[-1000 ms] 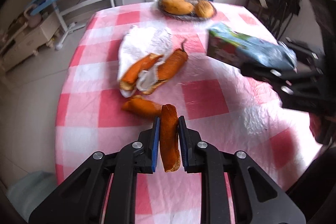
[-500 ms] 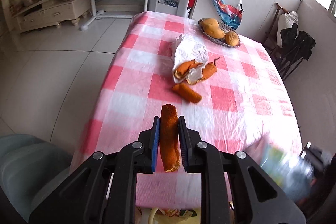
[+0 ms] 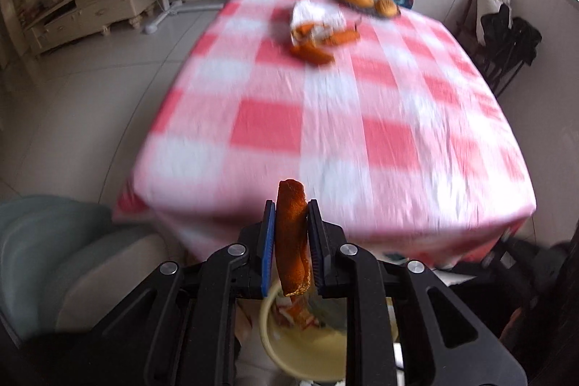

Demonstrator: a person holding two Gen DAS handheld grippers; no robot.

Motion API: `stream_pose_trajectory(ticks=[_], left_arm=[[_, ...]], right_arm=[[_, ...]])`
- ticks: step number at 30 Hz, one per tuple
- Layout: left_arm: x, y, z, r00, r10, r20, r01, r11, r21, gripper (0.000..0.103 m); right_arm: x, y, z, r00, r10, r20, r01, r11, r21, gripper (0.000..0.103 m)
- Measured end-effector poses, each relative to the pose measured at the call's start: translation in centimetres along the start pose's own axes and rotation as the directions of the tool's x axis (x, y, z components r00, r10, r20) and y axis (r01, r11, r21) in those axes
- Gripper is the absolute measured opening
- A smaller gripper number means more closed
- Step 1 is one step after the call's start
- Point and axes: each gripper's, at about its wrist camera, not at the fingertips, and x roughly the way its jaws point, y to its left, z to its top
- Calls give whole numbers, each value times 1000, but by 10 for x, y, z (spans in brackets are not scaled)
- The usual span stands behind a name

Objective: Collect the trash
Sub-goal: 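Carry the peel and carton over the bucket and open both grippers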

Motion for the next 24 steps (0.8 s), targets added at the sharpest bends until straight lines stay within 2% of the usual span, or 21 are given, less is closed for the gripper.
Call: stream_pose_trajectory(ticks=[3,4,7,11,15,20,24], left_arm=[[4,-7,-19,999,6,-37,-6,1000,11,17],[6,-11,-24,999,10,-54,-8,1000,29,17],[13,-23,-33,995,19,-101,-9,996,93,21],[11,-29,-36,995,75,-67,-65,988,139,43],[4,-17,-29,996,80,-30,-78,994,74,55],[2,3,-26,998,59,-34,-60,998,-30,59],[2,5,-26,998,60,-25,-61,997,-39,59]], right_arm=[[-3,-12,-5,995,-101,18,100,993,60,88],[-3,-17,-5,986,-165,15,164,983,77,89],[0,-27,-7,960,-279,-3,278,955,105,91],[2,-25,-12,928,-372,-21,372,921,113,93],[6,-19,-13,915,-402,-23,402,910,105,93],[3,-11,-17,913,-408,-3,406,909,91,93],[3,-6,-19,912,-410,7,408,910,80,93]])
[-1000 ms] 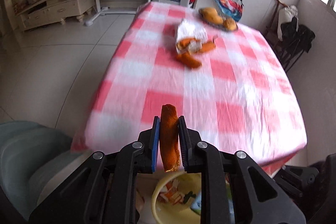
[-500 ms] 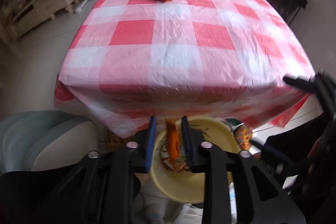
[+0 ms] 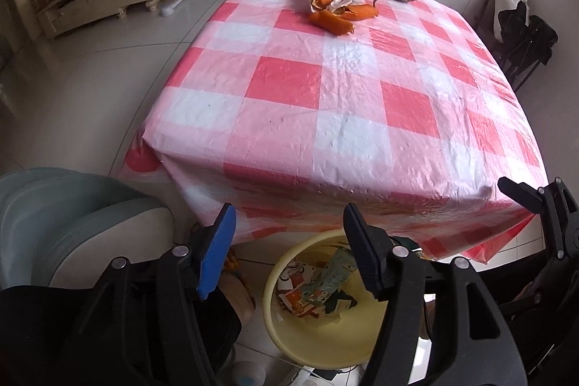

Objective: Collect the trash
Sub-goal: 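Carry the peel and carton over the bucket and open both grippers, then move both grippers back toward the orange peels on the white tissue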

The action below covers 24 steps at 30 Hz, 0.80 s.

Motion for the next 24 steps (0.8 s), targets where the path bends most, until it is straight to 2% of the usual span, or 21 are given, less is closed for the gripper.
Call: stream_pose_trajectory(ticks=[5,9,17,24], left_arm=[[-2,-2,1,1000,10,14,-10,1000,7,60],[-8,5,4,999,5,44,-4,1000,-29,60],[-30,26,10,990,-8,144,27,990,-136,60],[-29,20,34,986,-14,164,35,991,-128,60]], right_arm=[[1,4,-1,1000,1,-8,-1,1000,-14,93],[0,7,0,1000,2,-1,-2,1000,-22,93],[-18,3,8,995,27,97,-29,999,17,93],[-26,4,18,988,64,141,-68,997,25,93]])
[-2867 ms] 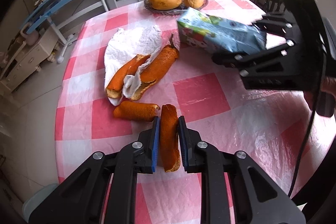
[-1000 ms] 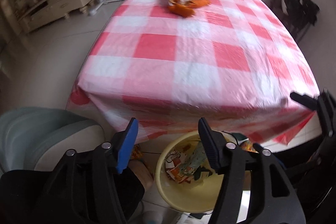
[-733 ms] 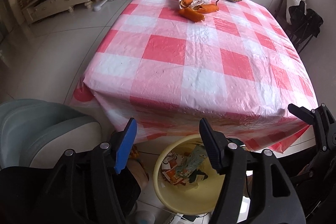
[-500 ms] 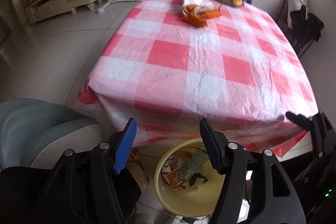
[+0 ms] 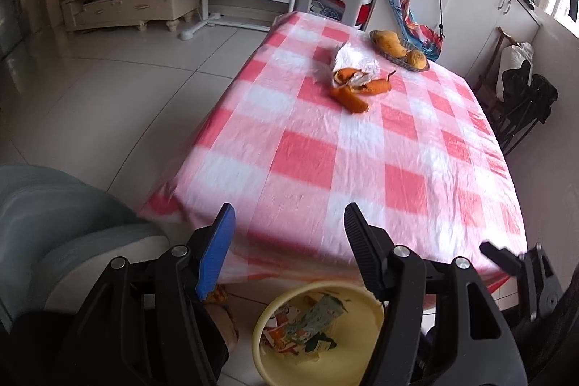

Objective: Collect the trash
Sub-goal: 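Move both grippers back toward the orange peels on the white tissue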

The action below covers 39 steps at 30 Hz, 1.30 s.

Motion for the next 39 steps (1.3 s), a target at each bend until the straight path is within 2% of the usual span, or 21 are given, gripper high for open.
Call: stream_pose_trajectory(ticks=[5,8,16,20,25,32,34,36,39], left_arm=[[19,-16,35,1000,-6,-17,7,999,40,60],[42,-28,59,998,-26,-55,30,998,60,60],[118,-54,106,993,17,-119,-9,998,68,60],[142,-60,116,989,36,-143,-26,997,69,60],[151,-65,123,990,42,-134,-32,996,80,60],[158,-61,130,987,-20,-159,32,997,75,60],[160,-60,131,983,-51,-174,65,995,73,52],[160,-62,131,977,-89,-196,105,992,74,40],[161,-61,133,968,-116,-222,135,988,71,37]], right_arm=[[1,-4,13,1000,23,7,-23,1000,2,93],[6,-16,23,999,41,-6,-41,999,3,93],[33,-49,46,999,36,-24,-37,999,-22,93],[52,-64,57,998,50,-32,-50,999,-9,93],[68,-76,72,998,58,-30,-58,998,-18,93],[99,-103,85,997,41,-66,-41,999,5,93],[102,-109,86,997,32,-68,-31,999,18,93],[103,-112,87,998,29,-62,-27,999,29,93],[107,-115,90,998,24,-56,-22,999,35,93]])
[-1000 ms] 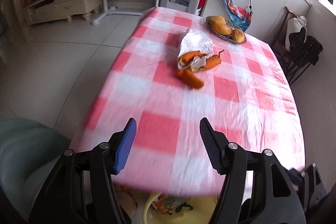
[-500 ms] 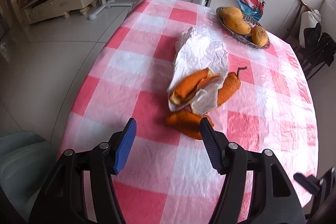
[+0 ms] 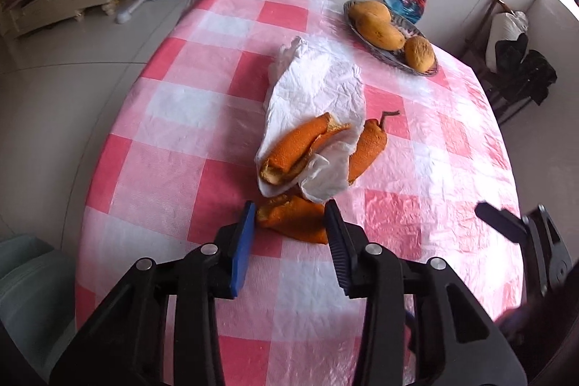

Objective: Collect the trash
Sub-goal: 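Move both grippers back toward the orange peels on the white tissue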

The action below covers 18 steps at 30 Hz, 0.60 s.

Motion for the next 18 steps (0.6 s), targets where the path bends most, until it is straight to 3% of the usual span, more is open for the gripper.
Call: stream_pose_trajectory(ticks=[4,12,18], left_arm=[[1,18,4,998,-51,-37,49,997,-62,37],[0,18,2,998,-37,-48,35,998,-45,37],[-2,23,3,997,-49,-62,45,997,-59,37]], right_arm=[[6,-3,6,1000,-5,13,4,1000,14,93],[12,-17,27,997,-20,74,11,992,122,93],[32,-32,43,998,-8,65,-7,974,228,89]])
